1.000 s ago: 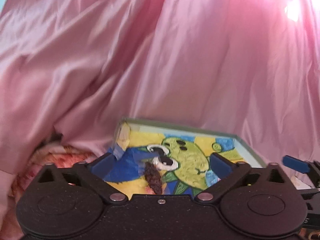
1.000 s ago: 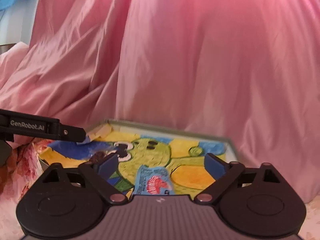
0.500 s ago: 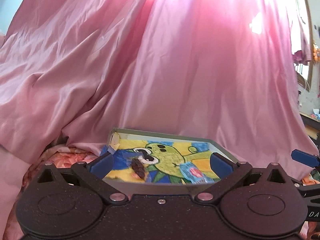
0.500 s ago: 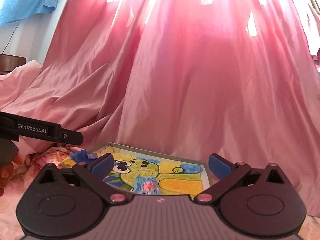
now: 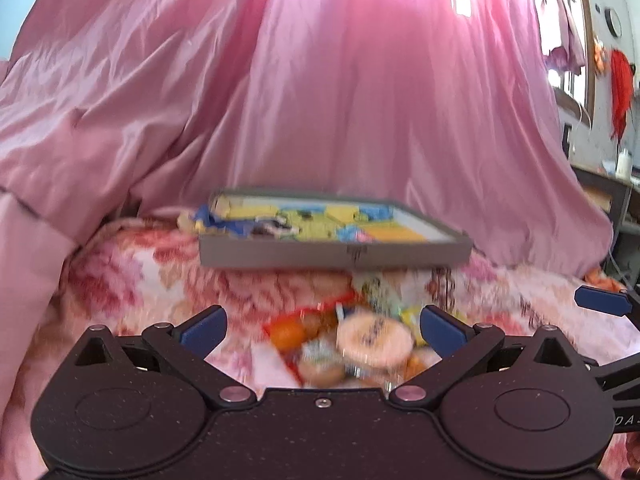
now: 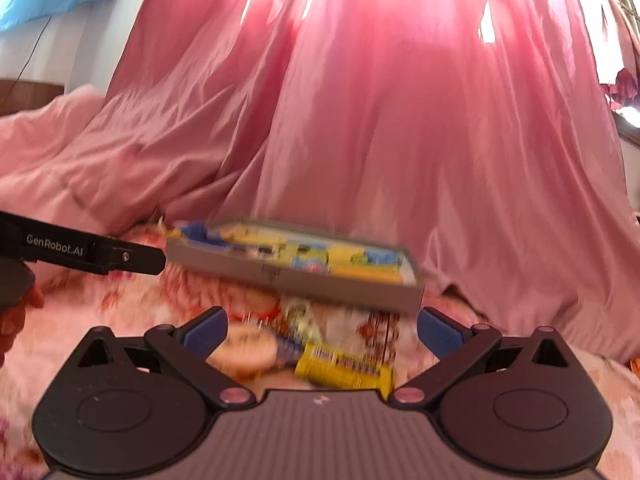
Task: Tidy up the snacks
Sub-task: 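Withdraw both tools from the tray back over the snack pile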
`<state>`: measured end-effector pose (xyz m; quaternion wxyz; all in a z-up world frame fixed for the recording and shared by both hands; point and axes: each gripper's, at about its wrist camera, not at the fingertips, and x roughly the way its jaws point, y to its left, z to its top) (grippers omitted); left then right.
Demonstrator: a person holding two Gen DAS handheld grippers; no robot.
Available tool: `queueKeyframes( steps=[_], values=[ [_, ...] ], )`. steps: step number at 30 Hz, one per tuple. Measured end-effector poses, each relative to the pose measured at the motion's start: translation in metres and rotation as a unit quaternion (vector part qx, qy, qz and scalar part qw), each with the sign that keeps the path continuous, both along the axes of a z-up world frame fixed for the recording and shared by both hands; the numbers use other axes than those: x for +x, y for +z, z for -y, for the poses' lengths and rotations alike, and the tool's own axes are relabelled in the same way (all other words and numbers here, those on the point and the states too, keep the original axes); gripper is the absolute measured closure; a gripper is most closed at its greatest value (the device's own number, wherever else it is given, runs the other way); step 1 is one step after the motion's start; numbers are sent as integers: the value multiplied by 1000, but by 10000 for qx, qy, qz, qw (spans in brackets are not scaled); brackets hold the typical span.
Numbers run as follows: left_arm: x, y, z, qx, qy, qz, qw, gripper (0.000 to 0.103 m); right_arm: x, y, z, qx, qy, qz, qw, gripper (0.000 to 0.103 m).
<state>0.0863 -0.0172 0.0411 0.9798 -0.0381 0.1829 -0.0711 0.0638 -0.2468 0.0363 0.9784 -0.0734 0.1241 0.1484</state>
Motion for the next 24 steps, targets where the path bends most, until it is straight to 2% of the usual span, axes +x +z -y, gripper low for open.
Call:
queueKeyframes(
  steps=[11, 16, 24],
  values=[
    [-20, -41, -10, 128, 190, -584, 9980, 1, -19, -40, -9, -116, 98, -921, 9956, 0],
    [-19, -51, -9, 193, 194, -794, 9965, 1, -15, -53, -15, -188, 83, -1342, 9907, 0],
    [-19, -60, -8, 255, 130, -937, 9952, 1, -12, -66, -21, -258, 53, -1704, 9850, 0]
  ],
)
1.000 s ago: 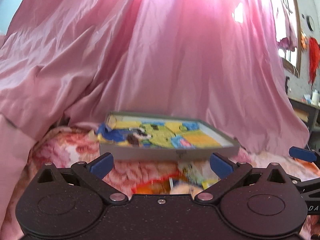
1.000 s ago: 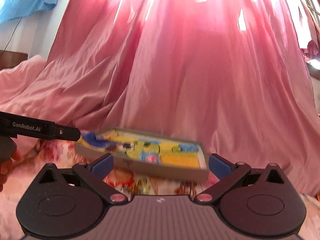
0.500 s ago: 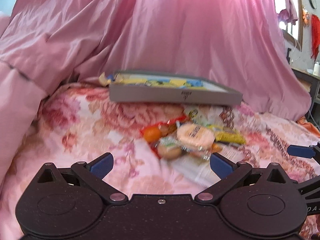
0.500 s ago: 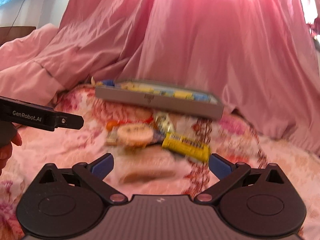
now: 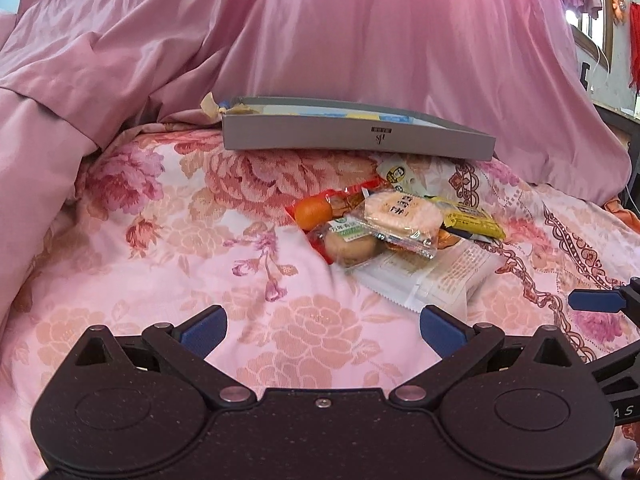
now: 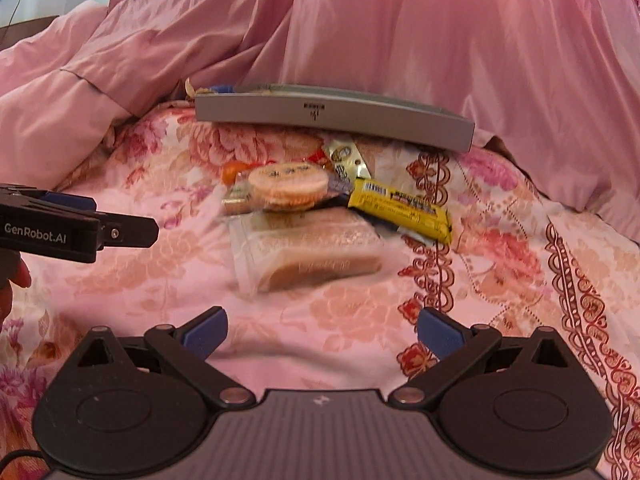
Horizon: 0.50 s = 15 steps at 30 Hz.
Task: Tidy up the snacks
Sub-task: 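Withdraw both tools from the tray back over the snack pile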
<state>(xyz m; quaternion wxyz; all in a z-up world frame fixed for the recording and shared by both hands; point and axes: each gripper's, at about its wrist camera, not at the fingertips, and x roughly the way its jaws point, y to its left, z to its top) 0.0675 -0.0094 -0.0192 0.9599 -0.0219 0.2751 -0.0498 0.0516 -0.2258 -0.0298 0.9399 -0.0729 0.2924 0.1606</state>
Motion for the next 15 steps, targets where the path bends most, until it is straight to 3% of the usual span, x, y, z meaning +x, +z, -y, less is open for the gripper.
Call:
queueKeyframes(
  steps=[15],
  values=[
    [5, -3, -6, -129, 106, -131, 9998, 1, 10, -5, -5, -66, -16, -240, 9997, 0]
  ],
)
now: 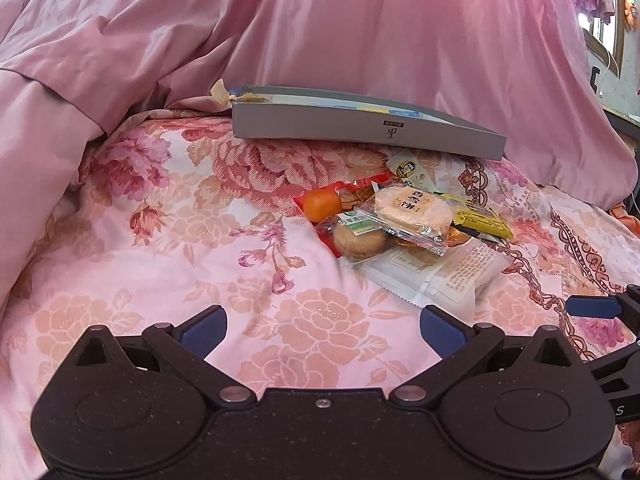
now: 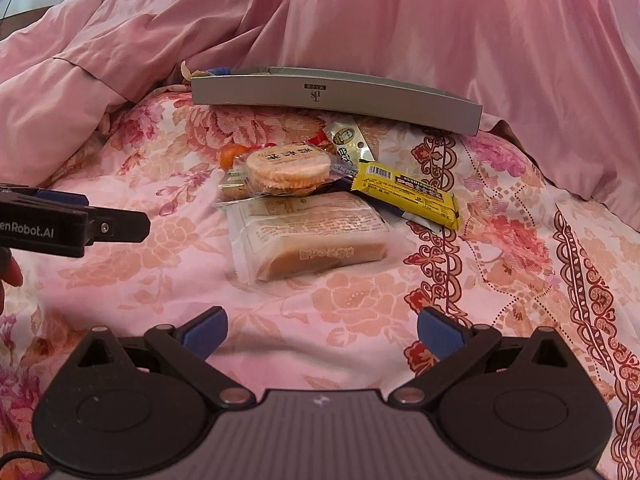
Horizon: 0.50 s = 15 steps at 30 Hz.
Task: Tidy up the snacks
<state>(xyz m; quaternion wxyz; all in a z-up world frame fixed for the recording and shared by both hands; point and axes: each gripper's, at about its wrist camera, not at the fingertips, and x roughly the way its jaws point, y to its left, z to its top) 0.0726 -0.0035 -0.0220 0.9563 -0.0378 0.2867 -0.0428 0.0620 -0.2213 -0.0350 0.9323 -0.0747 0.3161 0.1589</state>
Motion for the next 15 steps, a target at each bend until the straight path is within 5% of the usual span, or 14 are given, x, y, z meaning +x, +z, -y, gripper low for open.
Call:
queueKeyframes(
  steps=[15],
  values=[
    [35, 9, 9, 132, -224, -14, 9997, 1, 12, 1, 7, 52, 67, 131, 9999, 0]
  ],
)
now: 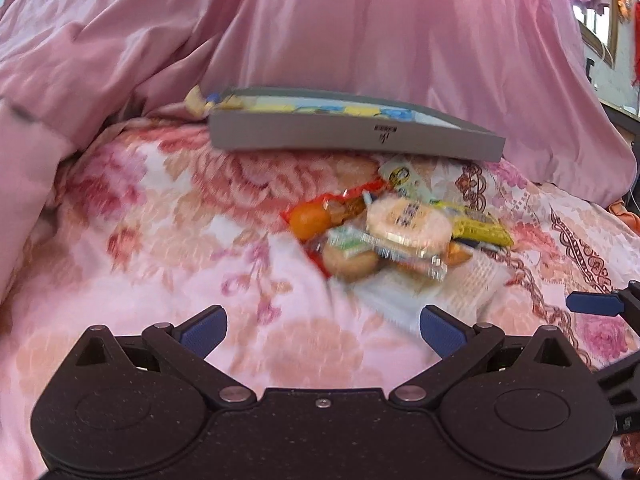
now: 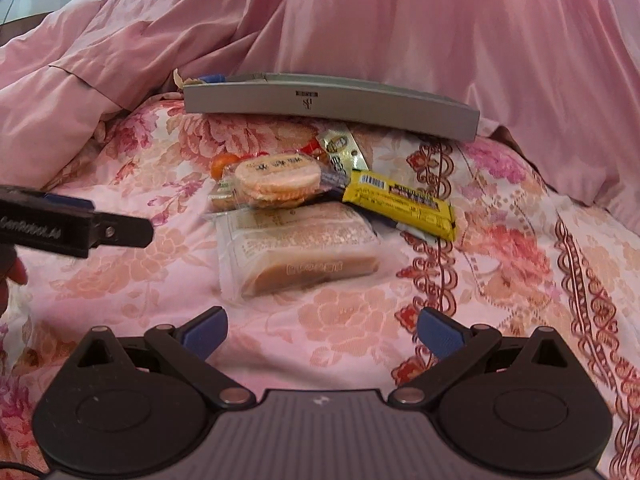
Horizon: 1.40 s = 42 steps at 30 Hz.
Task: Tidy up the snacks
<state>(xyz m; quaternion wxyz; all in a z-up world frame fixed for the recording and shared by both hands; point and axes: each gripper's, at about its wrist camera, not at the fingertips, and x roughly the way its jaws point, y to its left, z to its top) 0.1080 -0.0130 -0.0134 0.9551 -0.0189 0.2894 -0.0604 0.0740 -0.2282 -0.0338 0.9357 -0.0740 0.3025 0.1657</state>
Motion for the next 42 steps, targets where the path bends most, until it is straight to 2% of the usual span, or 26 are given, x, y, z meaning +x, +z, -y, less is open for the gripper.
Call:
queueKeyframes(
  steps=[8, 14, 17, 21, 25, 37, 42],
  values=[
    [57, 20, 23, 148, -522, 97, 9985, 1, 7, 5, 1, 27, 103, 224, 9997, 0],
    [94, 19, 50, 176, -964, -22, 9952, 1, 6, 3, 6, 35, 104, 253, 9996, 0],
    [109, 14, 60, 314, -1138, -167, 9929, 1, 7, 3, 11, 49, 86, 278, 9996, 0],
    [125, 12, 65, 430, -1312, -464, 9893, 19, 11, 5, 14, 34, 105, 372, 9992, 0],
    [128, 9, 66, 447, -1462, -658, 9861, 25, 18, 6, 11, 38, 164, 440, 9989, 0],
    [102, 6, 39, -20, -1010, -614, 9930, 27, 23, 6, 2, 33, 200, 473, 9987, 0],
    [83, 3, 17, -548, -692, -554, 9946, 27, 27, 3, -4, 48, 251, 435, 9987, 0]
  ],
)
